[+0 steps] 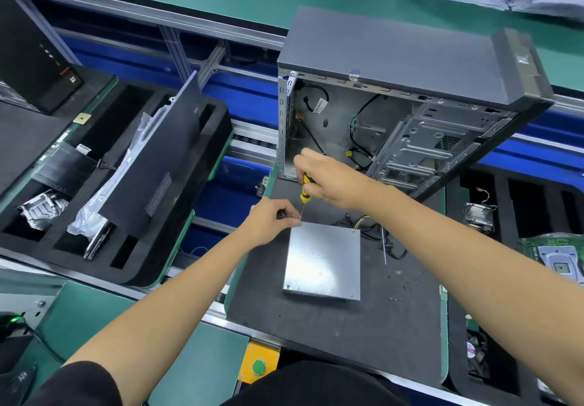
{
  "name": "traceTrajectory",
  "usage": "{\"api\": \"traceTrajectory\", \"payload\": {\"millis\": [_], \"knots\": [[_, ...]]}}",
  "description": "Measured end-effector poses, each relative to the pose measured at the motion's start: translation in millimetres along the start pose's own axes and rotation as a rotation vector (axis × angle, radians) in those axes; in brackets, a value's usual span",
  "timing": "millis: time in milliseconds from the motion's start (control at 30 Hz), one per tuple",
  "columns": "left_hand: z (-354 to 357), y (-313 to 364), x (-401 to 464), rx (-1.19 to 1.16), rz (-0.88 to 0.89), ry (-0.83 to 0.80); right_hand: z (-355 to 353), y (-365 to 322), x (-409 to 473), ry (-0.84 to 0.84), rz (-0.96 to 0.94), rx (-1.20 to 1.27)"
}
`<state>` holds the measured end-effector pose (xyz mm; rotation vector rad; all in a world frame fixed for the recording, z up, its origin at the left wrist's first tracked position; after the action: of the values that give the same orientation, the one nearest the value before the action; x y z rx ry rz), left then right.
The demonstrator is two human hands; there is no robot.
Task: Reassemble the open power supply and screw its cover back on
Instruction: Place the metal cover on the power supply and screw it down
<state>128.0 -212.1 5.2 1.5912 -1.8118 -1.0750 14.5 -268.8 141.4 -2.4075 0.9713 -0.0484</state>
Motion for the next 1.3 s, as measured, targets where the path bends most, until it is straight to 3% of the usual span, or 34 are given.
{"api": "traceTrajectory", "payload": {"millis": [100, 633, 867, 1100, 1300], "knots": [[-1.8, -0.7, 4.6, -0.038, -0.007, -0.042, -0.1, -4.4, 0.8, -0.015, -0.004, -0.018], [-5.8, 11.6, 5.6, 0.390, 0.053, -0.045, 6.5, -7.0, 3.9, -0.031, -0.003, -0.068], [-4.3, 8.5, 4.8, 0.353, 0.024, -0.050, 9.0, -10.1, 5.1, -0.041, -0.043, -0.274], [-0.8, 7.4, 0.2, 0.299, 0.029, -0.012, 5.8, -34.0, -4.2, -0.092, -0.253, -0.587], [0.0, -2.2, -4.2, 0.087, 0.025, -0.007, 2.0, -30.5, 8.6, -0.098, -0.157, -0.631]]}}
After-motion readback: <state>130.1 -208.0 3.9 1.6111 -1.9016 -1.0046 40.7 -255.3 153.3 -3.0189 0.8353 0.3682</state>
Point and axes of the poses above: each hand's wrist, its own x-axis towards the middle knuckle, its own z-axis out of the palm, y = z × x, the point moved 7 cm from there along x, towards the middle knuckle, and after that the axes turned 9 degrees about z, right-handed, at the moved point
